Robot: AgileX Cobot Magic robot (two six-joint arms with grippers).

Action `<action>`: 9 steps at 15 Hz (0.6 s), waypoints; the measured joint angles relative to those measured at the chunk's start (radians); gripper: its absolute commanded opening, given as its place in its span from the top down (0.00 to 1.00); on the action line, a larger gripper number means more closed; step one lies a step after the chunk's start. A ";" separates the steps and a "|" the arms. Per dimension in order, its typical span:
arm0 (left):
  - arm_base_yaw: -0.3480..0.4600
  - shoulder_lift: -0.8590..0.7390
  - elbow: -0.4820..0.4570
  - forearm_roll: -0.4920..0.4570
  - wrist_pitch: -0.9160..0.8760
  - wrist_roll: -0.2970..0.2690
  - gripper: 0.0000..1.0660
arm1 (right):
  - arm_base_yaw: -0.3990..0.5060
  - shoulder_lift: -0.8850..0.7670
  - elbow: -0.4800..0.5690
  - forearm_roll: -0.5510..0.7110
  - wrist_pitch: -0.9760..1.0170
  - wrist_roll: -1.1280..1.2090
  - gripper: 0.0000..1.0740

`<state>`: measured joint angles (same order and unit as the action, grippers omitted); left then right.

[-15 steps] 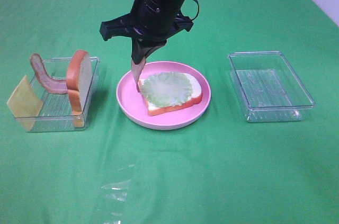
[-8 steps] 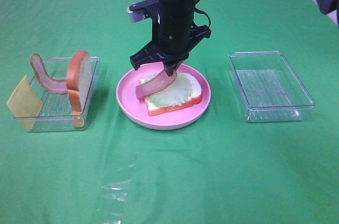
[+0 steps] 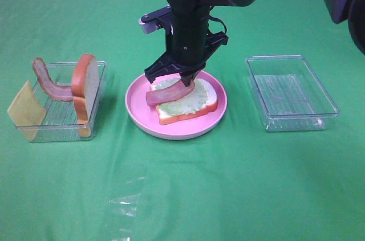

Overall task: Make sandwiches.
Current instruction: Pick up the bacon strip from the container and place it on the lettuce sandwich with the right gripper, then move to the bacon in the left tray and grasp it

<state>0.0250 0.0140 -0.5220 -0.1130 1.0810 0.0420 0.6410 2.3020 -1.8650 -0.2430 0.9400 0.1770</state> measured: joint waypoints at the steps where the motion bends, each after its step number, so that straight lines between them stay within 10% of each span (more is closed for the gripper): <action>1: 0.000 0.000 0.000 0.000 0.000 0.000 0.06 | 0.000 0.000 0.000 -0.002 0.000 0.000 1.00; 3: 0.000 0.000 0.000 0.000 0.000 0.000 0.06 | 0.000 0.000 0.000 -0.013 0.000 0.000 0.93; 6: 0.000 0.000 0.000 0.000 0.000 0.000 0.06 | 0.000 0.000 0.000 -0.035 0.010 0.003 0.31; 9: 0.000 0.000 0.000 0.000 0.000 0.000 0.06 | 0.000 0.000 -0.028 -0.080 0.104 0.015 0.07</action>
<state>0.0250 0.0140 -0.5220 -0.1130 1.0810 0.0420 0.6410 2.3020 -1.8930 -0.3230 1.0440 0.1920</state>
